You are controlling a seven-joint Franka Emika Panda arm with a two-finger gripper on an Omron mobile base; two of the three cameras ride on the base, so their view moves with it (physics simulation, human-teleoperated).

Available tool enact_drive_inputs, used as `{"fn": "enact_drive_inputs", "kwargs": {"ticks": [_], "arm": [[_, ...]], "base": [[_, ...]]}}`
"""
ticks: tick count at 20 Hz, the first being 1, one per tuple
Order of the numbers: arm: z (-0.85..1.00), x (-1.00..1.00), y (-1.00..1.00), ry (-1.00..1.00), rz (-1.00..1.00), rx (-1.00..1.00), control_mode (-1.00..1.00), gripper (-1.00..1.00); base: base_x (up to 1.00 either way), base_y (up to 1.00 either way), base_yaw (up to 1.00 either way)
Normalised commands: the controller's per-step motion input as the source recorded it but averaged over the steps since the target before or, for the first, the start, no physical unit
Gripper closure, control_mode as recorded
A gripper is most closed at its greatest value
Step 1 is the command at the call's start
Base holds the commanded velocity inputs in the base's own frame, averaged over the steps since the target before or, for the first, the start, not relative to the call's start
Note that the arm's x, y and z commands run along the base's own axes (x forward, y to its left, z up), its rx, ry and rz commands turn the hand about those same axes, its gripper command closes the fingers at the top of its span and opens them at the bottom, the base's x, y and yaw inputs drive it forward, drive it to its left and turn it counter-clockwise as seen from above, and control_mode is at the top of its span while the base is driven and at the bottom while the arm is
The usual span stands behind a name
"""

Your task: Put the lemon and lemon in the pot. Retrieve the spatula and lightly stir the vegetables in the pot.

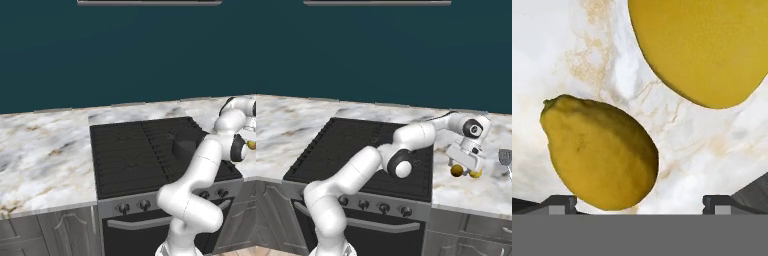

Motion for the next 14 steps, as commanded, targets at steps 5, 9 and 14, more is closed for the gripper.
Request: {"fn": "enact_drive_inputs", "kwargs": {"ticks": [5,9,14], "arm": [[0.0,0.11,0.06,-0.01,0.0,0.0,-1.0,-1.0],[0.0,0.29,0.0,0.0,0.0,0.0,-1.0,-1.0],[-0.11,0.06,0.0,0.0,0.0,0.0,-1.0,-1.0]], "base": [[0.0,0.0,0.0],[0.0,0.0,0.0],[0.0,0.0,0.0]]}}
